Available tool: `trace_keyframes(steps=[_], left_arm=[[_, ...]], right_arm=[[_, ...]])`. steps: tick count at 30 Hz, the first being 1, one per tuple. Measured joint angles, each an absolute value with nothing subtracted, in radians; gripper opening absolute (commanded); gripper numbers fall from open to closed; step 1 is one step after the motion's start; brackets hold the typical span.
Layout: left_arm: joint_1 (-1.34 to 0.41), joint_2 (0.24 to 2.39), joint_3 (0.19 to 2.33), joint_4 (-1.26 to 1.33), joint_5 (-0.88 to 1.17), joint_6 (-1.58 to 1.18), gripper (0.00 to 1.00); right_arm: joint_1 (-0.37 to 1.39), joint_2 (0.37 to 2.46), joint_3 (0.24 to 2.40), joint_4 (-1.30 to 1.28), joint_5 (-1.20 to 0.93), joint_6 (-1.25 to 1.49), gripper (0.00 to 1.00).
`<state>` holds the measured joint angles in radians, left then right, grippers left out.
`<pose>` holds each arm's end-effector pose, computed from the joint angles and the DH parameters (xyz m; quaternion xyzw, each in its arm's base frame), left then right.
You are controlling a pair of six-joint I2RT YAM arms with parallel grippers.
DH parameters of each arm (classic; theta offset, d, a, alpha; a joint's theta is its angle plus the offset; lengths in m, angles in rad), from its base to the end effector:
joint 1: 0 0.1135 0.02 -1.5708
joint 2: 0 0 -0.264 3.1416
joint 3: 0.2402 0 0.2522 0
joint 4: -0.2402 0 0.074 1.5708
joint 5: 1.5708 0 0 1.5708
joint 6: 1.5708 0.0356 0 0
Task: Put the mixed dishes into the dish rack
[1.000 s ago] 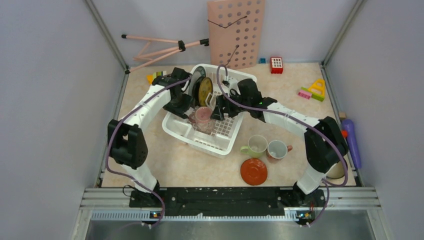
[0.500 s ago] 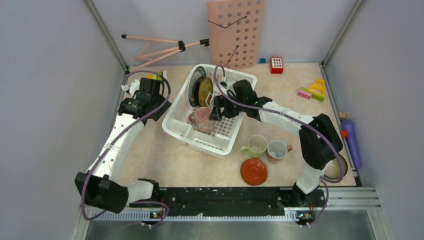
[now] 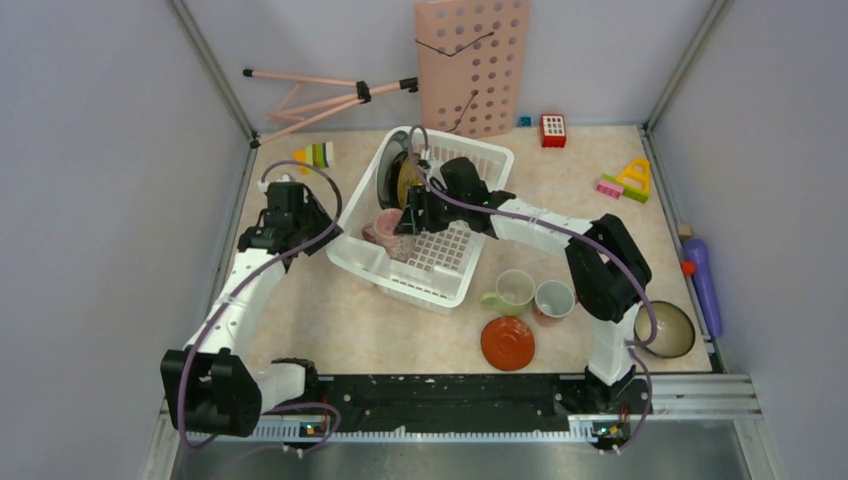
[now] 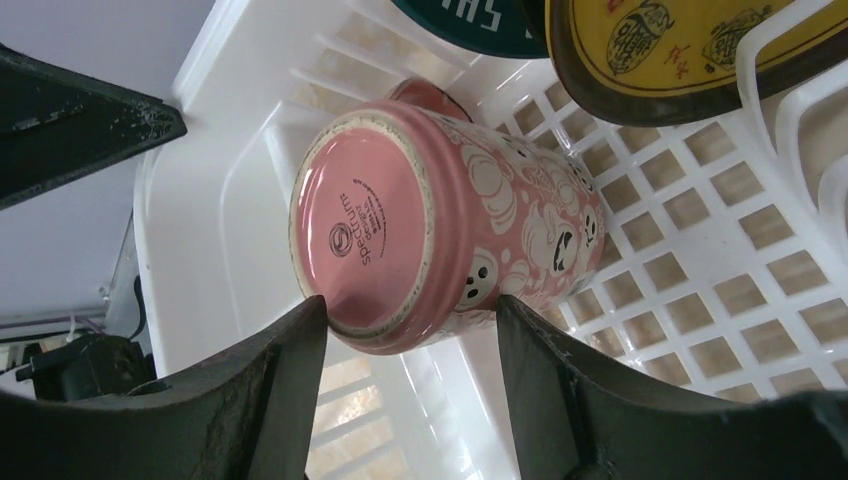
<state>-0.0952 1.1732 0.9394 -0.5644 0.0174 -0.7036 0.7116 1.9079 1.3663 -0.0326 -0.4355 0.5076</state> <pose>0.2453 -0.0240 0.2800 -0.2743 0.8847 -0.1539 0.3440 0.3214 0.2970 0.2300 -0.1900 0.8427 0.4228 0.2739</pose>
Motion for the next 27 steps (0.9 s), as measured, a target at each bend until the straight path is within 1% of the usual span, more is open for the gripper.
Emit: trace_keyframes(steps=[5, 9, 14, 18, 19, 20, 23, 27], left_arm=[[-0.086, 1.183, 0.944, -0.548, 0.043, -0.654, 0.42], [-0.083, 1.187, 0.945, -0.544, 0.06, -0.636, 0.41], [-0.082, 1.187, 0.937, -0.528, 0.108, -0.633, 0.41], [-0.081, 1.187, 0.936, -0.526, 0.12, -0.637, 0.42], [-0.082, 1.187, 0.936, -0.527, 0.123, -0.641, 0.42], [-0.084, 1.187, 0.936, -0.529, 0.128, -0.647, 0.43], [-0.094, 1.182, 0.924, -0.518, 0.151, -0.656, 0.47], [-0.107, 1.145, 0.891, -0.496, 0.168, -0.657, 0.56]], right_arm=[[0.71, 1.943, 1.43, -0.079, -0.421, 0.506, 0.61], [0.71, 1.947, 1.436, -0.091, -0.416, 0.5, 0.7], [0.71, 1.947, 1.436, -0.099, -0.399, 0.481, 0.73], [0.711, 1.947, 1.448, -0.121, -0.388, 0.471, 0.86], [0.712, 1.946, 1.448, -0.124, -0.383, 0.466, 0.96], [0.713, 1.944, 1.448, -0.128, -0.376, 0.461, 0.98], [0.72, 1.914, 1.432, -0.147, -0.352, 0.437, 0.99], [0.727, 1.794, 1.361, -0.205, -0.324, 0.398, 0.99]])
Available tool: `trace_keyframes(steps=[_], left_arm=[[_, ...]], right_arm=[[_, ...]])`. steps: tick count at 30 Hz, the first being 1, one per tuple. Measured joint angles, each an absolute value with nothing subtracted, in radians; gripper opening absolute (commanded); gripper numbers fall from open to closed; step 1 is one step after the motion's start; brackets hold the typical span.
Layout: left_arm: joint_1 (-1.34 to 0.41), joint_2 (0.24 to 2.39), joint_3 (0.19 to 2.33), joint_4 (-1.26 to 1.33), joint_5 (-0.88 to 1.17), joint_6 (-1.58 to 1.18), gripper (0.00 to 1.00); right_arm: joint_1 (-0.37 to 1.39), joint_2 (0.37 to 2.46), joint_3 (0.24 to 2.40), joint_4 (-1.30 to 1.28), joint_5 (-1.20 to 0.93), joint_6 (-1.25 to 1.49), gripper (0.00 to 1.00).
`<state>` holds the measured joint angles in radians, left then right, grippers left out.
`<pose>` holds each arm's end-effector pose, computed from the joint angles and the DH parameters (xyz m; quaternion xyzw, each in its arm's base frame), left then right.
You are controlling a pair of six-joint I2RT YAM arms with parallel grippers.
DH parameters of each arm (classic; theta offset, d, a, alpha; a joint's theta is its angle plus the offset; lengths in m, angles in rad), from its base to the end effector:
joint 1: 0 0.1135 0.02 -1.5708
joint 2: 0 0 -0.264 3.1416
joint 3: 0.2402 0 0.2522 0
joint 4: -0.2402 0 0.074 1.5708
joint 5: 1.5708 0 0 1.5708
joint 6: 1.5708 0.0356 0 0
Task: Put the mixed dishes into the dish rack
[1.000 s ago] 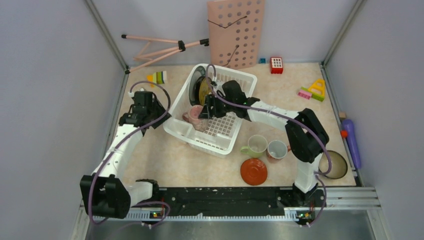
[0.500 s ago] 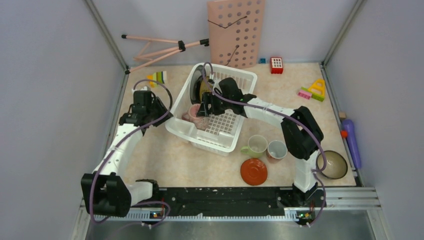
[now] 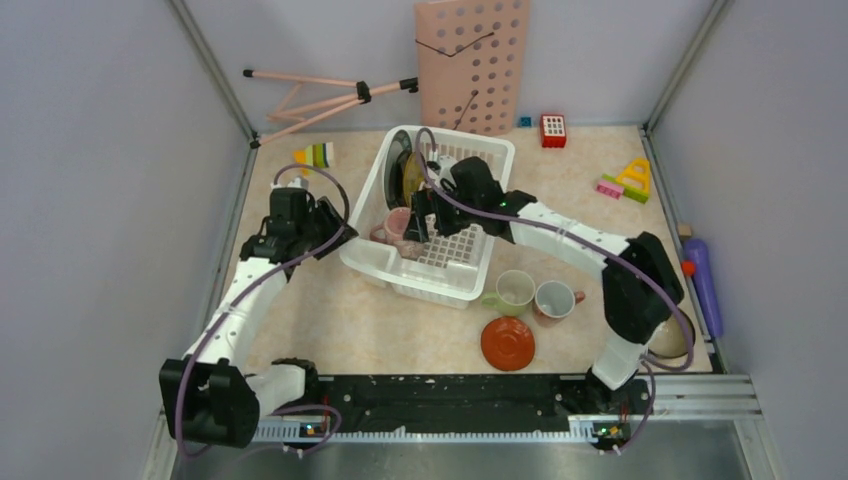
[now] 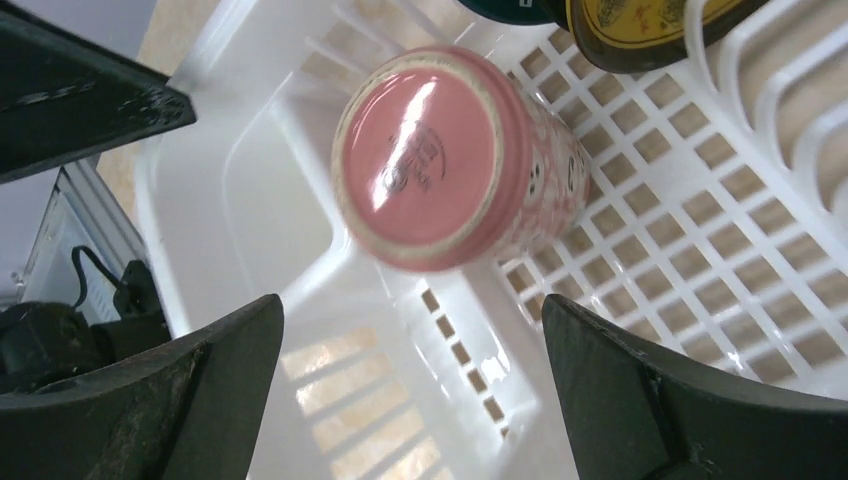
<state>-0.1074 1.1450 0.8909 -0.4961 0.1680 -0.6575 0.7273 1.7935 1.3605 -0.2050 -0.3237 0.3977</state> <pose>0.2409 -0.0320 0.2760 -0.2160 0.8885 -0.2197 0.3400 0.3005 0.2826 0.2585 -0.2161 0.8577 0.3584 0.2987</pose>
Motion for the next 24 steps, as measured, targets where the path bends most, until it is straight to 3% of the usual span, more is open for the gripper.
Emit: trace_keyframes(steps=[1, 2, 3, 4, 12, 21, 24], left_arm=[[-0.11, 1.133, 0.886, -0.496, 0.167, -0.657, 0.72], [-0.113, 1.121, 0.882, -0.496, 0.164, -0.655, 0.78], [-0.117, 1.107, 0.879, -0.496, 0.163, -0.658, 0.92], [-0.12, 1.094, 0.879, -0.498, 0.162, -0.654, 0.96], [-0.126, 0.981, 0.886, -0.506, 0.18, -0.557, 0.98], [-0.132, 0.874, 0.904, -0.496, 0.225, -0.445, 0.98], [-0.132, 0.873, 0.904, -0.493, 0.245, -0.439, 0.98]], right_arm=[[0.728, 1.753, 1.345, -0.224, -0.31, 0.387, 0.99], [0.728, 1.701, 1.326, -0.248, -0.29, 0.376, 0.99], [0.728, 1.656, 1.313, -0.263, -0.271, 0.366, 0.99], [0.728, 1.617, 1.302, -0.281, -0.254, 0.36, 0.99], [0.728, 1.314, 1.213, -0.509, -0.056, 0.342, 0.96], [0.728, 1.116, 1.098, -0.818, 0.159, 0.463, 0.96], [0.728, 1.086, 1.084, -0.908, 0.264, 0.547, 0.9]])
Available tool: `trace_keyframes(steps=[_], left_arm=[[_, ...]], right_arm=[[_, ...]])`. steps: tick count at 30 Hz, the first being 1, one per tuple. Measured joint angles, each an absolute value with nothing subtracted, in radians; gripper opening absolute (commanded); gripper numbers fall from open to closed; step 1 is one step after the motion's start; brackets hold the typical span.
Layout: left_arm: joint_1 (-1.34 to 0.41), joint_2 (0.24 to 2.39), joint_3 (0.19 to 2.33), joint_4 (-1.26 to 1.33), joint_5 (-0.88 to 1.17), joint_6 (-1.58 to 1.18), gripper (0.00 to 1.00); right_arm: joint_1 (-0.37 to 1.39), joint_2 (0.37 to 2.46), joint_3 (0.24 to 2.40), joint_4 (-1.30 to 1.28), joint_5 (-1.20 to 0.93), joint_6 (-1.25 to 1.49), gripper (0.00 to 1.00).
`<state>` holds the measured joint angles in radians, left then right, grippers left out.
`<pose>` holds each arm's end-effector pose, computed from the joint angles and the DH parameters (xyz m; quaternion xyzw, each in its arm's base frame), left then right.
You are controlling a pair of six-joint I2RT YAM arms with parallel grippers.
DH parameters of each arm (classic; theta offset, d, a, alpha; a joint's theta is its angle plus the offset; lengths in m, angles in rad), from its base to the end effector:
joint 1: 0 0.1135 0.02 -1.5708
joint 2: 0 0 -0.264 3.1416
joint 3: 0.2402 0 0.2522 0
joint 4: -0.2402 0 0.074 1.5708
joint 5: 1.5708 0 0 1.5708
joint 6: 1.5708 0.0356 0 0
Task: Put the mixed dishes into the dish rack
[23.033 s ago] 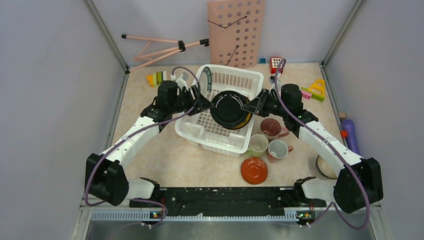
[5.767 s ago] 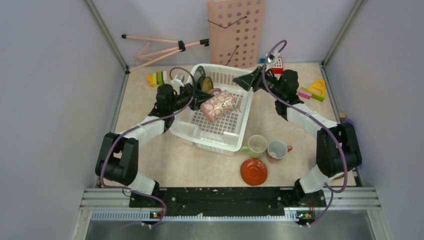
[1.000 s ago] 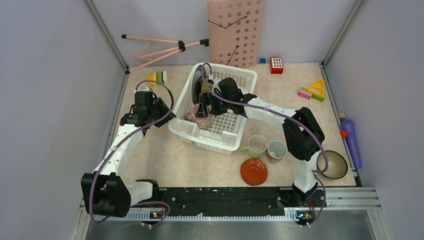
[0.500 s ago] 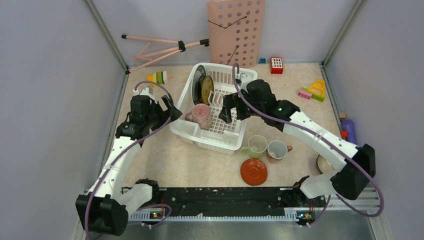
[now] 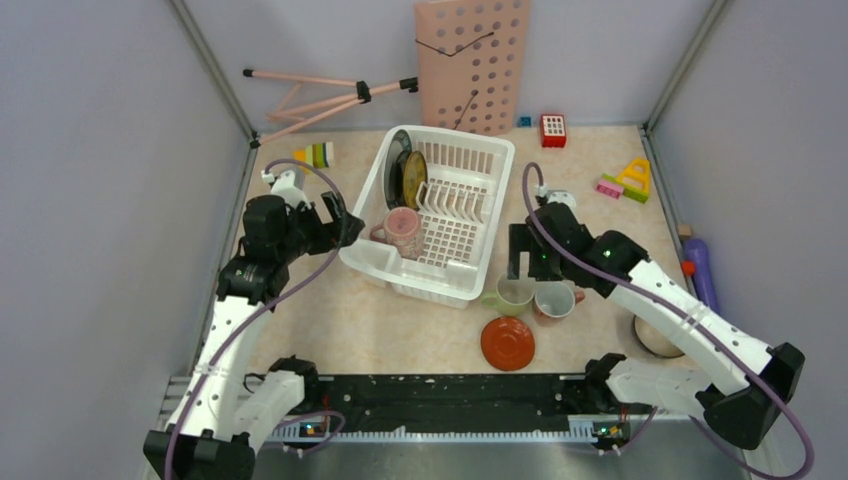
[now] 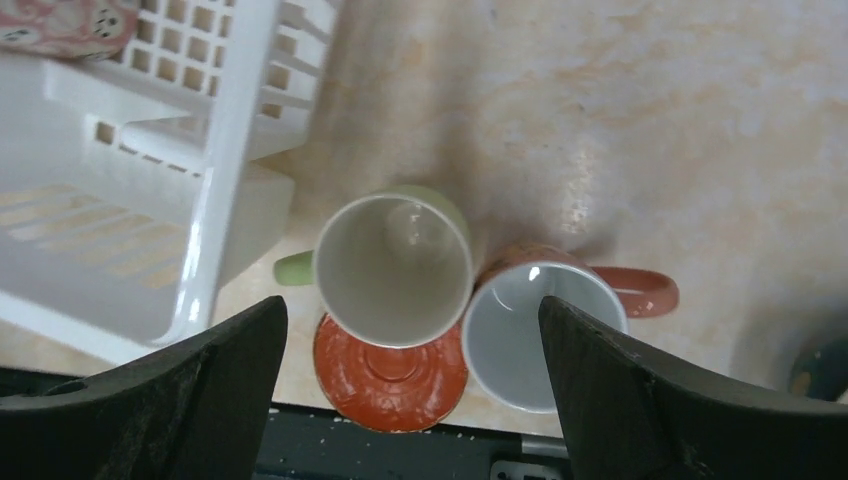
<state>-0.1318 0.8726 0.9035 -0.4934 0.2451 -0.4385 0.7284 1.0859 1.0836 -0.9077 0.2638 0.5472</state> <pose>0.1876 -0.0336 0.3348 -0.0653 0.8439 -0.2467 0.4719 0.1618 0.1319 0.3209 -0.0423 0.9377 0.0915 0.3325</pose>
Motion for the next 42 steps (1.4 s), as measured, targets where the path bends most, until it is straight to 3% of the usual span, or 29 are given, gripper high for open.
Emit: trace_keyframes(steps=[3, 11, 13, 15, 18, 31, 33, 34, 36, 42], left_arm=[[-0.132, 0.873, 0.904, -0.484, 0.265, -0.435, 0.98], [-0.132, 0.875, 0.904, -0.478, 0.295, -0.424, 0.98], [-0.132, 0.875, 0.904, -0.479, 0.299, -0.423, 0.98], [-0.132, 0.875, 0.904, -0.478, 0.3, -0.422, 0.98], [-0.132, 0.875, 0.904, -0.479, 0.304, -0.42, 0.98], [-0.132, 0.884, 0.904, -0.485, 0.321, -0.416, 0.98], [-0.132, 0.884, 0.904, -0.488, 0.321, -0.416, 0.98], [-0.132, 0.884, 0.904, -0.488, 0.321, -0.416, 0.98], [-0.132, 0.884, 0.904, -0.49, 0.321, -0.416, 0.98], [-0.132, 0.891, 0.905, -0.491, 0.326, -0.416, 0.98]], right_arm=[[0.728, 1.067, 1.066, -0.988, 0.353, 0.653, 0.78], [0.728, 1.048, 0.99, -1.128, 0.433, 0.853, 0.62], [0.728, 1.036, 0.977, -1.154, 0.442, 0.884, 0.62], [0.728, 1.034, 0.976, -1.185, 0.457, 0.923, 0.71], [0.728, 1.034, 0.976, -1.24, 0.48, 1.001, 0.74], [0.682, 0.992, 0.804, -1.214, 0.462, 1.171, 0.61], [0.674, 0.984, 0.777, -1.197, 0.456, 1.188, 0.54], [0.671, 0.979, 0.767, -1.189, 0.455, 1.198, 0.43], [0.666, 0.966, 0.752, -1.175, 0.455, 1.221, 0.01], [0.629, 0.926, 0.744, -1.165, 0.459, 1.246, 0.0]])
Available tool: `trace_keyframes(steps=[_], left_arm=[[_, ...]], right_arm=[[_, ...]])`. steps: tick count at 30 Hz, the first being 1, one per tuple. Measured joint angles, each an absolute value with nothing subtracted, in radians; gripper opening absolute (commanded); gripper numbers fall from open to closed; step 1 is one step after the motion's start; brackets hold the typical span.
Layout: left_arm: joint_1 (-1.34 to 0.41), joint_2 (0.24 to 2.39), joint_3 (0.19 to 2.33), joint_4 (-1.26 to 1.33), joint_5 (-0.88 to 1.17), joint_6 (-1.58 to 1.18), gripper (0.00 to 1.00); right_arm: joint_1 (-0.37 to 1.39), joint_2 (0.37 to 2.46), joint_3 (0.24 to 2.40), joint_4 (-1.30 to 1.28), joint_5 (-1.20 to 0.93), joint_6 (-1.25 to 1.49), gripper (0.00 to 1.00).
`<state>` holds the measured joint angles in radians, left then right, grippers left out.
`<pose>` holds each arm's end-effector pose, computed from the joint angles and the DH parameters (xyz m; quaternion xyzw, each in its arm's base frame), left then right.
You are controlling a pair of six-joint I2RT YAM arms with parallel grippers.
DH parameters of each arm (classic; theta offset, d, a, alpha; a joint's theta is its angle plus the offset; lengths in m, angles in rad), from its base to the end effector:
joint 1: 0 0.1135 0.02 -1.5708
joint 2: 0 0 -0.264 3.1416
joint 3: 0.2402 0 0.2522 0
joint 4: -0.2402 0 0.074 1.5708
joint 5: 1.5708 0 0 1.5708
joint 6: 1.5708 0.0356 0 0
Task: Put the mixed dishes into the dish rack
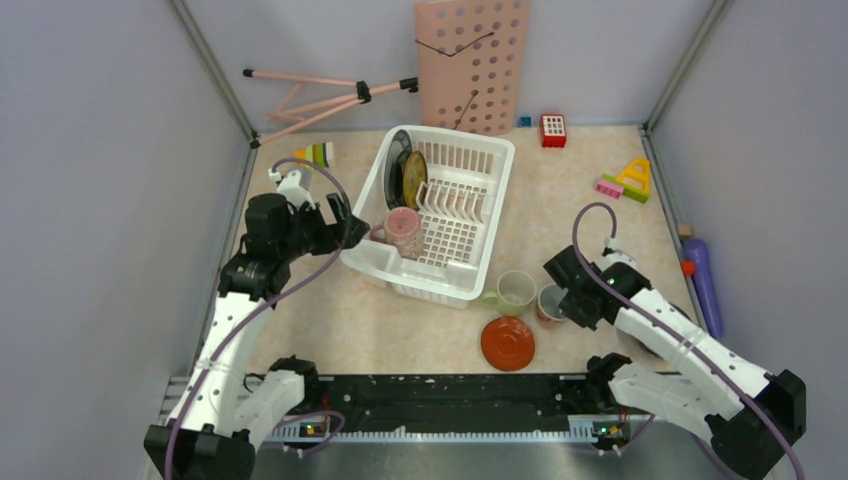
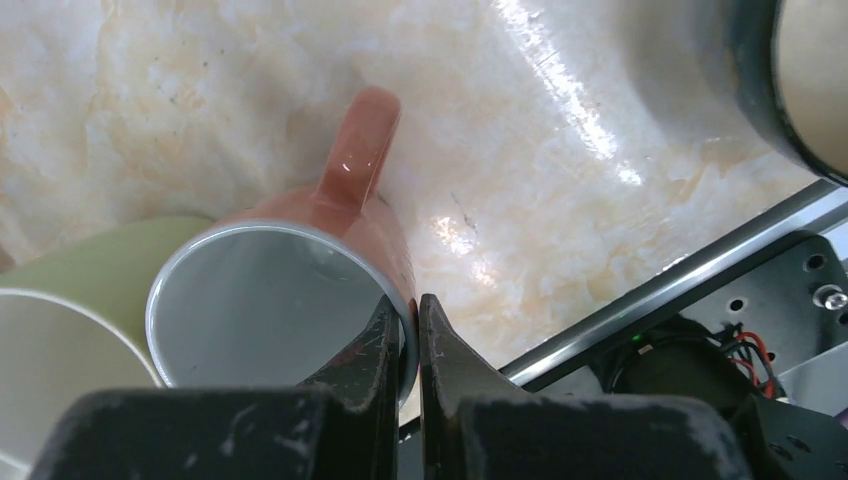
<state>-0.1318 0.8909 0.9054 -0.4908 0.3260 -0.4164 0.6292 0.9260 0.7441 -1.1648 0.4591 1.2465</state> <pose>0.1906 -0.0368 0.3329 -0.0359 0.8461 -0.2724 0.4568 0.1198 0.0677 0.2359 0.3182 0.9142 -0.0460 0.2467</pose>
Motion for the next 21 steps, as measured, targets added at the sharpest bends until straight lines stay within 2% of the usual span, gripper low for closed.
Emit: trace_keyframes(steps=[5, 13, 17, 21], left_arm=[[-0.132, 0.893, 0.913, -0.492, 0.331, -0.417, 0.98], [-0.132, 0.893, 0.922, -0.492, 0.364, -0.418, 0.98], [-0.132, 0.902, 0.922, -0.48, 0.413, -0.432, 0.98], [-0.132, 0.928, 0.931, -0.463, 0.461, -0.464, 0.98]], right_arm=[[0.617, 0.914, 0.777, -1.236, 0.528, 1.25, 0.0], [0.611, 0.92, 1.039, -1.321, 0.701, 1.15, 0.0], [0.61, 0.9, 1.154, -1.209, 0.711, 0.947, 0.0], [0.607, 0.828, 1.166, -1.0, 0.611, 0.738, 0.0]])
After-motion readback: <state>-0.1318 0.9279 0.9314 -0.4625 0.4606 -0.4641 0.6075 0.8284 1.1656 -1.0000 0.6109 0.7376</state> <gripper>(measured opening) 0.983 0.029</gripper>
